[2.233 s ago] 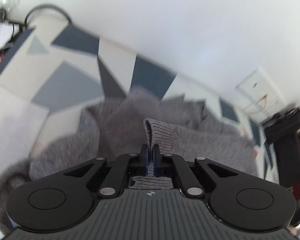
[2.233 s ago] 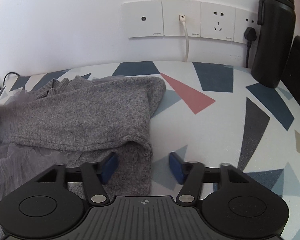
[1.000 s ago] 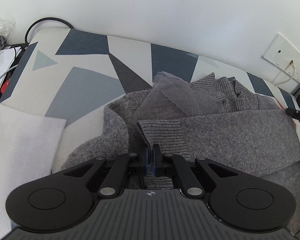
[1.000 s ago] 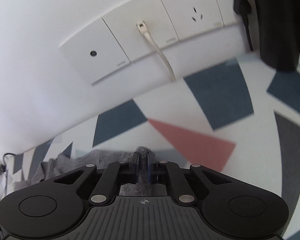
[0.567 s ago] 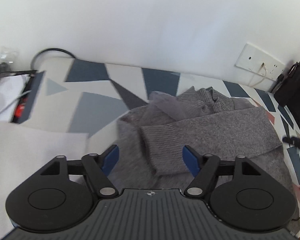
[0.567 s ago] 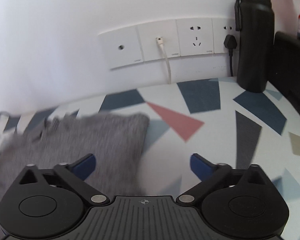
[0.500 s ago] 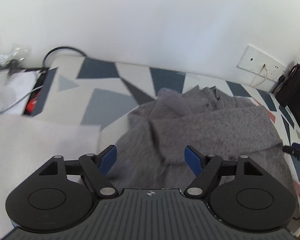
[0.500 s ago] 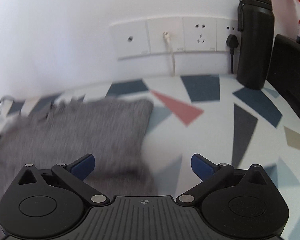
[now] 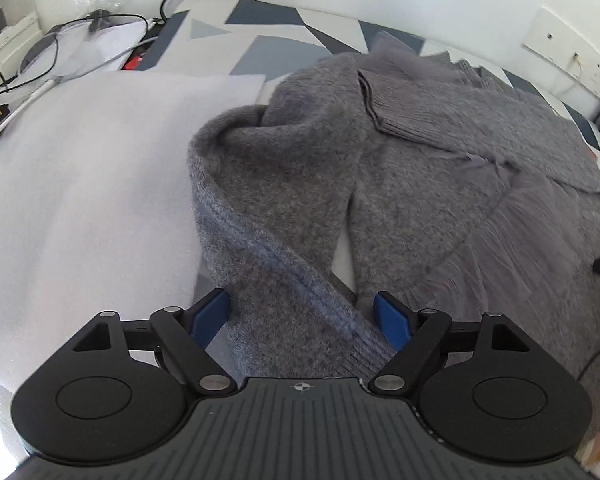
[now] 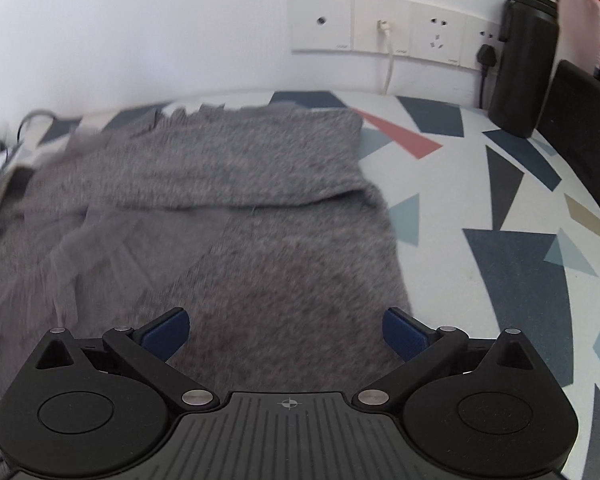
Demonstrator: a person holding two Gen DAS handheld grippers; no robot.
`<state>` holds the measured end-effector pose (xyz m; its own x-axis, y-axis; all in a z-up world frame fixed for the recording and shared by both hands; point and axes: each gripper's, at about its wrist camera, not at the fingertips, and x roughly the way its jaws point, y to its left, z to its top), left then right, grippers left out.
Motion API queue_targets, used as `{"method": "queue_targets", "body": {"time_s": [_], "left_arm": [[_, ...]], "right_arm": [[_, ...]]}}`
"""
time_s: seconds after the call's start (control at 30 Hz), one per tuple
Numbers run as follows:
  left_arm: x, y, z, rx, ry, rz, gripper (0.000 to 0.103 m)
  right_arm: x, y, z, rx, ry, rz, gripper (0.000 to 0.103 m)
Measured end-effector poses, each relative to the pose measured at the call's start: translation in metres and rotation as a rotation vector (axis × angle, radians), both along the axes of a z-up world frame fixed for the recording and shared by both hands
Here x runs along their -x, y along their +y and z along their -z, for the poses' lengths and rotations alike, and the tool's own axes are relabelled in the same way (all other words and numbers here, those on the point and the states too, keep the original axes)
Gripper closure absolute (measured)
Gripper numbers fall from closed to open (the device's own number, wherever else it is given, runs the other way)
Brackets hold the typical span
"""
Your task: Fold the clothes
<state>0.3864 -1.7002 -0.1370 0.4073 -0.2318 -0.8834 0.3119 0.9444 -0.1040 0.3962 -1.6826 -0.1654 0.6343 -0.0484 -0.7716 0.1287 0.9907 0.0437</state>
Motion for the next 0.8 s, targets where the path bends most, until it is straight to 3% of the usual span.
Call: {"method": "queue_targets", "body": {"time_s": [0.03, 0.1, 0.13, 0.17, 0.33, 0.43, 0.6, 0.8], "left_arm": [[0.000, 0.001, -0.001, 0.001, -0.007, 0.000, 0.030], [-0.001, 0.007, -0.006, 0.021, -0.019, 0.004, 0.061], [-0.003, 0.013, -0.008, 0.050, -0.013, -0.004, 0.090], [-0.005, 0.019, -0.010, 0.081, -0.006, -0.014, 0.096], [-0.018, 0.049, -0.034, 0.279, 0.011, -0.132, 0.098], [-0.025, 0.056, -0.070, 0.389, -0.055, -0.182, 0.098], [-0.045, 0.015, -0.129, 0.486, -0.153, -0.052, 0.098], [-0.059, -0.085, -0.143, 0.578, -0.164, 0.153, 0.098]], "right_arm": [[0.000, 0.005, 0.003, 0.024, 0.013, -0.010, 0.001], [0.001, 0.014, 0.006, 0.067, 0.016, -0.018, 0.001], [0.003, 0.017, 0.007, 0.078, 0.004, -0.014, 0.001], [0.004, 0.018, 0.007, 0.080, 0.000, -0.009, 0.001], [0.006, 0.006, 0.009, 0.015, 0.001, 0.030, 0.001], [0.007, 0.001, 0.010, 0.019, -0.001, 0.026, 0.001], [0.010, -0.010, 0.011, 0.015, -0.019, 0.054, 0.001], [0.014, -0.011, 0.012, 0.028, -0.043, 0.047, 0.001]]}}
